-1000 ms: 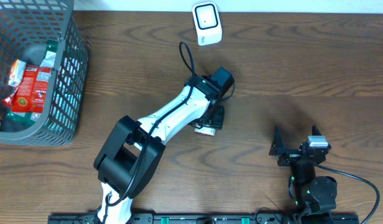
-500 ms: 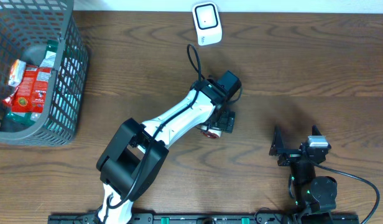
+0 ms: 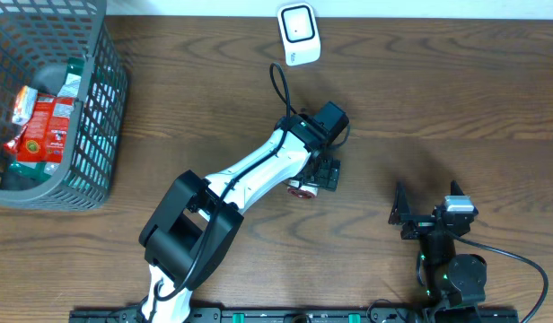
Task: Scan the item barcode
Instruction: 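Carry the jar toward the white scanner, cap facing it, then lower the jar onto the table center and release it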
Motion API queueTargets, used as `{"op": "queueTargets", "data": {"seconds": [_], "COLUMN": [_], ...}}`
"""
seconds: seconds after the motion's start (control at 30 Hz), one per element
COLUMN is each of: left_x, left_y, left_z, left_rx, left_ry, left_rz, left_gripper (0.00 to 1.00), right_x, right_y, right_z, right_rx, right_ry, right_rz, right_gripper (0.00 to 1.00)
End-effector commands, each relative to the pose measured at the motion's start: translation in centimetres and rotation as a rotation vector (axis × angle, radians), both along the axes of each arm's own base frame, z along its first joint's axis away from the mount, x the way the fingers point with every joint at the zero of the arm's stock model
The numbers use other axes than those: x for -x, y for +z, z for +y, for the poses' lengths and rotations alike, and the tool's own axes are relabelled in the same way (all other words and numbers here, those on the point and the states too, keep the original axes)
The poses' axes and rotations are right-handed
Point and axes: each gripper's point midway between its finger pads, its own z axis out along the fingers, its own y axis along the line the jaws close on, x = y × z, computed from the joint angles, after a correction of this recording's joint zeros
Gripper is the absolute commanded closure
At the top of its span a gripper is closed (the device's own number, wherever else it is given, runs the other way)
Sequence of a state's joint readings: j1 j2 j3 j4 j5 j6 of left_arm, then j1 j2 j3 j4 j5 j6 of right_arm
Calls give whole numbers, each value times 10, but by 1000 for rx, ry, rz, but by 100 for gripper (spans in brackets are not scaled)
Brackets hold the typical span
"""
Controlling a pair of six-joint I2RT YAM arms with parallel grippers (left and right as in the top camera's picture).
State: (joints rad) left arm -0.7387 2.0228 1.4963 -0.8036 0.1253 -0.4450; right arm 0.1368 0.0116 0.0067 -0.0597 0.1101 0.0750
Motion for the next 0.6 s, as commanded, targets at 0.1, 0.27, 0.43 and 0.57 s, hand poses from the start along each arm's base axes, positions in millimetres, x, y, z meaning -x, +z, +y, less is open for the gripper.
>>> {"op": "queueTargets", "data": {"seconds": [0.1, 0.27, 0.43, 0.57], "left_x": [1, 1, 0, -8], "left_y": [-3, -3, -1, 12], "left_z": [3, 3, 3, 8], "left_rx": [-12, -12, -8, -15], "left_ry": [0, 1, -1, 9], "left_rz": [4, 4, -1, -53], "left_gripper": [2, 2, 2, 2], "right_x": [0, 0, 0, 0], "right_y": [0, 0, 0, 0], "right_z": [-5, -5, -5, -5], "right_rx": [5, 5, 5, 5], "right_ry": [-24, -24, -24, -24], "right_rz": [-1, -1, -1, -1], "right_gripper": [1, 1, 1, 1]}}
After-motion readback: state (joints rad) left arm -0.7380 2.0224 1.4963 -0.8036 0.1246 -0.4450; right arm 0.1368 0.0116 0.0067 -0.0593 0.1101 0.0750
